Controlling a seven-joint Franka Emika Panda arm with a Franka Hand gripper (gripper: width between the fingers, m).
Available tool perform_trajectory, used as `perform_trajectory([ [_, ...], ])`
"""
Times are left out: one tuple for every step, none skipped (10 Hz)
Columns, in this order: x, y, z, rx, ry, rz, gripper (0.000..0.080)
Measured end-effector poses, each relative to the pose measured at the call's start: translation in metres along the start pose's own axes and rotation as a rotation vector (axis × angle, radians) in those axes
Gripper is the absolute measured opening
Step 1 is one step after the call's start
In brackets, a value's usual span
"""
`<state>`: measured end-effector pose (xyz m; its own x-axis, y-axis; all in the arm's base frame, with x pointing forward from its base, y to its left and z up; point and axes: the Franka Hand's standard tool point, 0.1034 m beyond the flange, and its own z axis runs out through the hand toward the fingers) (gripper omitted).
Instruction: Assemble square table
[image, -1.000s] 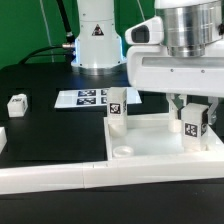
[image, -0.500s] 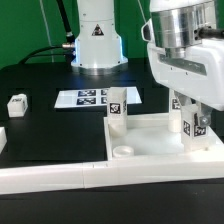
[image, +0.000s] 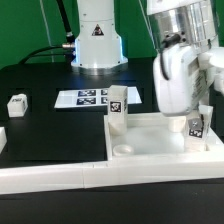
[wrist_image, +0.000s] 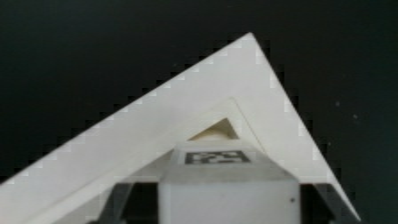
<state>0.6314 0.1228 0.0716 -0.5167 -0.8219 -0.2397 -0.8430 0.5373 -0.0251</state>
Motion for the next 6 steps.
perform_trajectory([
  [0.0002,0.0009,-0.0001,0.004,0.010,-0.017,0.0291],
  [0.0002,0.0011,-0.0001,0.008,0.016,-0.022,0.0291],
  [0.0005,0.0009,0.0001,0.007,0.013,-0.039,0.0292],
  [0.0007,0.0013,0.0006,0.007,0.017,-0.115,0.0292],
  [0.0002,0.0020,0.0010,0.005,0.021,-0.304,0.0461],
  [-0.0014,0.0032,0.0021,0.000,0.022,-0.474,0.0606],
])
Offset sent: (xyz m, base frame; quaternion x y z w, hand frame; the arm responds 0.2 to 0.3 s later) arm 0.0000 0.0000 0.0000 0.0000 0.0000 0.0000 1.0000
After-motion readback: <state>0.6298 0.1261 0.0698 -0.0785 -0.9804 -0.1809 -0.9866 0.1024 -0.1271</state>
